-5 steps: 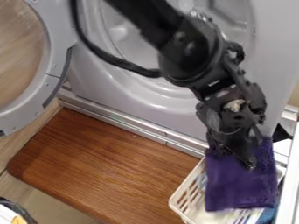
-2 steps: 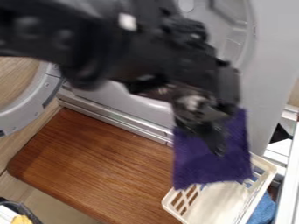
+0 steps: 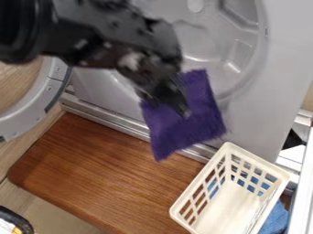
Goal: Move the purple cloth from the basket to the washing machine
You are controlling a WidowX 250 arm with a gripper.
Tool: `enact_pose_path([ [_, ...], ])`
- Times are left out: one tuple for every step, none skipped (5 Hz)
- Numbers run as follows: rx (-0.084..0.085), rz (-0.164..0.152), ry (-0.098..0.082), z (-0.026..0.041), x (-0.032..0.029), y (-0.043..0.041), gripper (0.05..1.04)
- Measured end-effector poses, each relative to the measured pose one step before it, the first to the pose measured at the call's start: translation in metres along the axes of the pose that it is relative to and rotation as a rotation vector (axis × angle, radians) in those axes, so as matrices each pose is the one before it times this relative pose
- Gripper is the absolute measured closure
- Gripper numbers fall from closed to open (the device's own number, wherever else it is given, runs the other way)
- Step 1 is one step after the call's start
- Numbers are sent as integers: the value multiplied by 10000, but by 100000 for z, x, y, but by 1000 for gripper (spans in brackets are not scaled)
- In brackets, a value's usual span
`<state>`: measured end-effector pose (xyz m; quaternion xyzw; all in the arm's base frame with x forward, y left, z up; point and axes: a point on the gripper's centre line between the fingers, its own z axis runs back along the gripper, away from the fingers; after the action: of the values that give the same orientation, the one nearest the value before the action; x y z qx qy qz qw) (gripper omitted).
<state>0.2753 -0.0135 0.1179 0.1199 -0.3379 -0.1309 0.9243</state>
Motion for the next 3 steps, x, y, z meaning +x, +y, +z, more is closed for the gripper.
enact_pose_path([
  [-179, 173, -43, -2103, 1105, 1382, 1011],
  [-438, -99, -298, -3219, 2322, 1164, 1011],
  [-332, 168, -592, -2401, 1886, 681, 1011],
])
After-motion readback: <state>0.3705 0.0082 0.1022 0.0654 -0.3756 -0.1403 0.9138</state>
